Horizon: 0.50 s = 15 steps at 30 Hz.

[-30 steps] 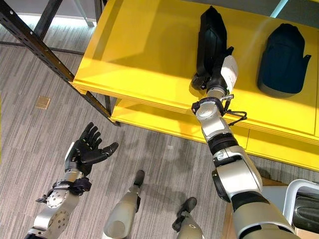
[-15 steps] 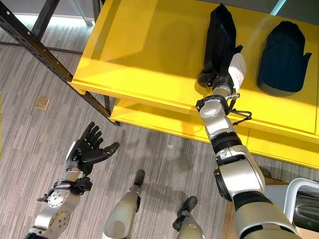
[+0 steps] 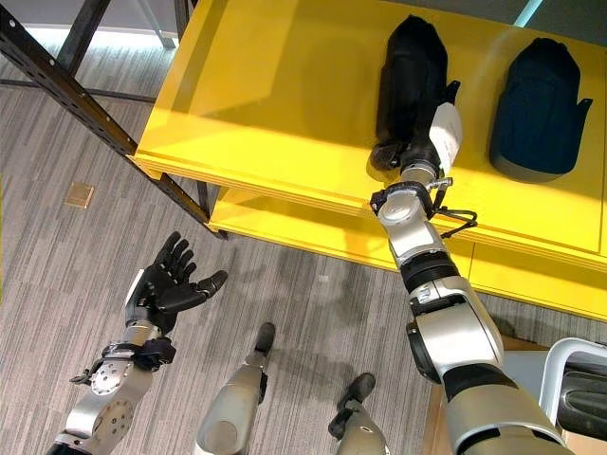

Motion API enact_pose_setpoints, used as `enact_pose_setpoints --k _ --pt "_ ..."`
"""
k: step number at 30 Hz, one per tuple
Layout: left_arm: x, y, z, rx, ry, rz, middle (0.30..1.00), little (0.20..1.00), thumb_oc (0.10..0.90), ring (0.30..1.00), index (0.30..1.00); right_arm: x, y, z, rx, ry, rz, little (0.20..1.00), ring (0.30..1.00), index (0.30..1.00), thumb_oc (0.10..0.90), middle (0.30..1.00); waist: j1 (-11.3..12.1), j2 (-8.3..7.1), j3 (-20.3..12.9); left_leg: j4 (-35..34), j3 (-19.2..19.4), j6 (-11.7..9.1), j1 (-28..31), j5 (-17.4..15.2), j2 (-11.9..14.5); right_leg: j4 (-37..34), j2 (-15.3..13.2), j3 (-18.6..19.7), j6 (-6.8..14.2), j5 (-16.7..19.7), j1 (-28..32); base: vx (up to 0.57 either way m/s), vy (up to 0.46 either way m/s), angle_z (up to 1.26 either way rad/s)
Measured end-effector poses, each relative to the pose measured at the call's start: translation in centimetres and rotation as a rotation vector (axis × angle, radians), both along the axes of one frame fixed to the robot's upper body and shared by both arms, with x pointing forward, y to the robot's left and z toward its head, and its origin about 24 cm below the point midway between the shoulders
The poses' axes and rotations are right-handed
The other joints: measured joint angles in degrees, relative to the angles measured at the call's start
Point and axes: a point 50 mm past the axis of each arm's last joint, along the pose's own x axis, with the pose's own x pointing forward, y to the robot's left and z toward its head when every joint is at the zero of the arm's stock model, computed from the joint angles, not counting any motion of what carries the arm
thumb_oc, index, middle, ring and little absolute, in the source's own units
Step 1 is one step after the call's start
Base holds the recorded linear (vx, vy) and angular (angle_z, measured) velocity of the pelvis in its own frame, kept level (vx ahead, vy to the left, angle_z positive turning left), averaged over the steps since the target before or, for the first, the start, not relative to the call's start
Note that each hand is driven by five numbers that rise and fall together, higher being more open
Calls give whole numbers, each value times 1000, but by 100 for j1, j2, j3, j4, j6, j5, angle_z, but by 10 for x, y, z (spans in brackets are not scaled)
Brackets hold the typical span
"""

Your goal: Move parts from the plastic box to the shelf.

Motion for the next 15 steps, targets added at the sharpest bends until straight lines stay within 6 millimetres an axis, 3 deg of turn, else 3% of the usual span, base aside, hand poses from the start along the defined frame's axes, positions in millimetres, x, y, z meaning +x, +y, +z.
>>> enact_pose_setpoints --k 15 --pt "-1 1 1 -3 -10 6 1000 1000 900 1000 1000 -1 17 14 -64 -41 106 1000 1000 1000 900 1000 -12 -121 70 5 18 0 -3 0 9 27 3 28 -1 0 -26 0 0 0"
